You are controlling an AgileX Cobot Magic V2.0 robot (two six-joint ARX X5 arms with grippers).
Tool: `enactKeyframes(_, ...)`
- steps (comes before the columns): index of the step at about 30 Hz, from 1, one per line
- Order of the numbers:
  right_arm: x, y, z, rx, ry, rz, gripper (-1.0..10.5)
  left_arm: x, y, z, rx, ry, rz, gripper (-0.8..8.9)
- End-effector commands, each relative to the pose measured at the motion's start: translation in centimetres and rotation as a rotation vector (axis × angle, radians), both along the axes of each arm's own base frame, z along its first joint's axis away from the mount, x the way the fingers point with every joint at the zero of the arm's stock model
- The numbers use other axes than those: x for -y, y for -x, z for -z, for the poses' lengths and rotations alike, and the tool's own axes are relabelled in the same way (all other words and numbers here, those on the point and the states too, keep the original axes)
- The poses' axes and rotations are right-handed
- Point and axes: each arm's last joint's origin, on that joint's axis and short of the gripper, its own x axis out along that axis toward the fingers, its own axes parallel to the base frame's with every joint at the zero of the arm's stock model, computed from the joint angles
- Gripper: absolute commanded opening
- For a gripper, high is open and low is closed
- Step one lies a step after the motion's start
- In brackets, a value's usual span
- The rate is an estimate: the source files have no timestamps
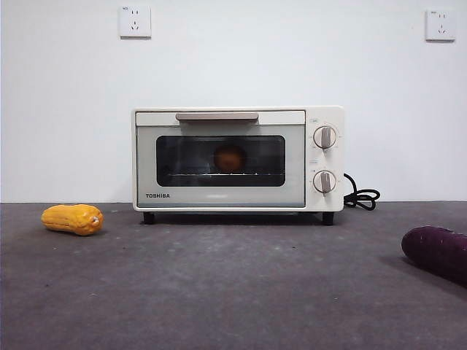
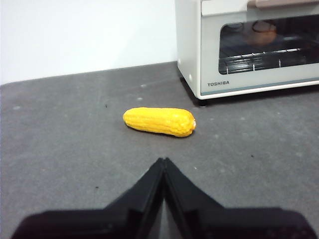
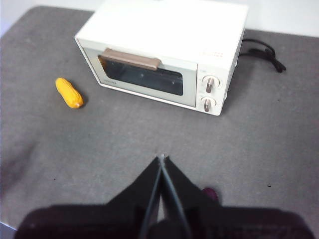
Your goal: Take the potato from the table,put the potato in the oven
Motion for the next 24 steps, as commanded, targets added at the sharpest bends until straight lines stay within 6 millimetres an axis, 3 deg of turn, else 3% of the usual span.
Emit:
enactKeyframes(1,-0.7,-0.8,0.7,-0.041,0.041,0.001,0.0,-0.1,0.2,0.1,0.023,0.015,-0.028,-0.04)
enactKeyframes(13,-3.3,-4.0,2.4,-0.124,0.111,0.001,0.0,-0.3,0.4,0.8,-0.05,0.003,-0.124,-0.04)
enactKeyframes(24,-4.0,-4.8,2.9,-0.146,0.128,0.001,0.0,-0.3,0.4,0.8,-0.051,0.003,-0.122,-0.04)
